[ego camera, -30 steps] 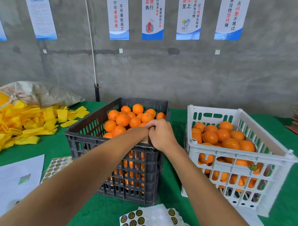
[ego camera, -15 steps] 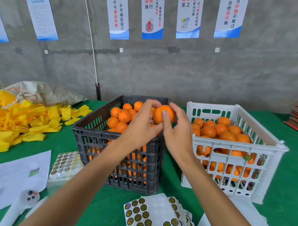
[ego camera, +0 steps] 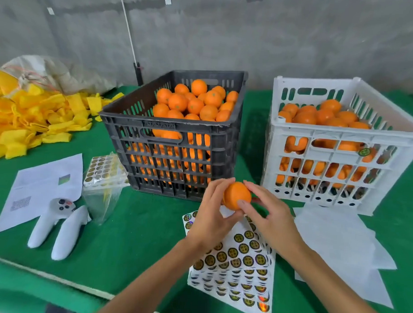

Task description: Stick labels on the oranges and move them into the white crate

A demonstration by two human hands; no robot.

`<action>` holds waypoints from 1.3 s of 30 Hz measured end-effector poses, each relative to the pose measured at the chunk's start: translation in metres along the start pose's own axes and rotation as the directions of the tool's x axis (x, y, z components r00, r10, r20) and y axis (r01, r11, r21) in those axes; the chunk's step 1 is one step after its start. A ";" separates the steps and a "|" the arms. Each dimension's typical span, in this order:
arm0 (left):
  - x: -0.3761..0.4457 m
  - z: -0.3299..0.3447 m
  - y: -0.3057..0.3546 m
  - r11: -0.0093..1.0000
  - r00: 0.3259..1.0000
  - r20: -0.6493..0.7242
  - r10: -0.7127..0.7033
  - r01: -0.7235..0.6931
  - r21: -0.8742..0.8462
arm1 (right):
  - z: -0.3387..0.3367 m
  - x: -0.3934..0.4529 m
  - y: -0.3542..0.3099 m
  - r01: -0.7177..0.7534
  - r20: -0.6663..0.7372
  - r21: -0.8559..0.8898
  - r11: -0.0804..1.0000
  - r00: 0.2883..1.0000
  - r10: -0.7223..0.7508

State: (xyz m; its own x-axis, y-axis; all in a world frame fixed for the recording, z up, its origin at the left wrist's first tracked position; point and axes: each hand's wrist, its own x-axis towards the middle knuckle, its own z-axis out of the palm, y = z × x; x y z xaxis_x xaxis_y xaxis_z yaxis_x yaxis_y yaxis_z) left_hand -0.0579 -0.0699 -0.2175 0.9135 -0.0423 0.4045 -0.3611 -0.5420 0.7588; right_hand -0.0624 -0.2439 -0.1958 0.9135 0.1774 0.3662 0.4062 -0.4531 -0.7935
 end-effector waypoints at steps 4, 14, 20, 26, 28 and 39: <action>-0.025 0.006 -0.017 0.980 0.983 0.055 -0.176 0.180 -0.082 | -0.003 -0.022 0.037 -0.085 0.289 -0.010 0.996 0.954 0.084; -0.025 0.005 -0.022 0.891 0.940 0.000 -0.341 0.324 -0.317 | 0.012 -0.028 0.052 0.126 0.410 -0.253 0.959 0.912 -0.011; -0.023 0.006 -0.027 0.901 0.940 0.008 -0.341 0.329 -0.282 | 0.019 -0.024 0.045 0.147 0.314 -0.246 0.958 0.947 -0.065; -0.024 0.005 -0.028 0.922 0.951 0.007 -0.308 0.300 -0.245 | 0.019 -0.024 0.039 0.284 0.351 -0.338 0.897 0.923 -0.160; -0.025 0.004 -0.030 0.921 0.951 0.009 -0.308 0.300 -0.247 | 0.020 -0.025 0.039 0.244 0.371 -0.295 0.924 0.920 -0.124; -0.021 0.006 -0.036 0.915 0.952 0.021 -0.304 0.298 -0.272 | 0.017 -0.019 0.035 0.338 0.480 -0.306 0.890 0.862 -0.162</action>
State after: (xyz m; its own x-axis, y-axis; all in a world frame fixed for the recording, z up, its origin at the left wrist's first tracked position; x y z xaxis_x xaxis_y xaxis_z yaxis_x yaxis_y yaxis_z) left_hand -0.0628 -0.0547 -0.2562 0.9839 0.1066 0.1435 -0.1087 -0.2801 0.9538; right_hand -0.0652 -0.2484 -0.2384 0.7337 0.6458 0.2114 0.6625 -0.6106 -0.4339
